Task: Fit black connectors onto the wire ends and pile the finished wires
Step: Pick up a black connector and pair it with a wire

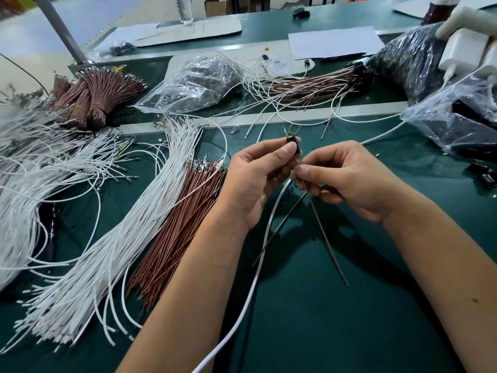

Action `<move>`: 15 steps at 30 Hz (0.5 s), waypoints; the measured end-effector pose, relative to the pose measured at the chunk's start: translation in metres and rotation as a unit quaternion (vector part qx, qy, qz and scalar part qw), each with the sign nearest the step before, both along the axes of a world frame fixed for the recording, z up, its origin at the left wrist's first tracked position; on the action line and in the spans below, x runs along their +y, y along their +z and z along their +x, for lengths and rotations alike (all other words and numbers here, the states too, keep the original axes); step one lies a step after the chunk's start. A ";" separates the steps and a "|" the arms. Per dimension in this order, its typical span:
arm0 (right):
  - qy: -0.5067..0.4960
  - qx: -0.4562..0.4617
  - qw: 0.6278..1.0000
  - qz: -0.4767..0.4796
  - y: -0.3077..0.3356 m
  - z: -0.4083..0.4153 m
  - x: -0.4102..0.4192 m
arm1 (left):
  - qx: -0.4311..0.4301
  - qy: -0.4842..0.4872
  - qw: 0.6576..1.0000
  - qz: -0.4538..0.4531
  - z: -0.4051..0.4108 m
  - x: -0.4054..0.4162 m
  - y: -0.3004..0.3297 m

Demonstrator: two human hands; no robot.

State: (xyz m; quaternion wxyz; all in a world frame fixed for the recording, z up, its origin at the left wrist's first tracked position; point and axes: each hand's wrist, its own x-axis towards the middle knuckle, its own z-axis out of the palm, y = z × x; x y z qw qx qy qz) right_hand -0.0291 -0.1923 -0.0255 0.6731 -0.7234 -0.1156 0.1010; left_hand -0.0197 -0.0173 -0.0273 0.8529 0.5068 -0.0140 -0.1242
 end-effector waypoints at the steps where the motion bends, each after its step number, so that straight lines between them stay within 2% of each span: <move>1: 0.004 0.000 1.000 0.002 0.000 0.000 0.000 | 0.000 0.002 1.000 0.003 0.000 0.000 0.000; 15: 0.023 0.010 1.000 0.003 -0.001 0.000 -0.001 | 0.008 0.009 1.000 0.012 0.000 0.000 -0.001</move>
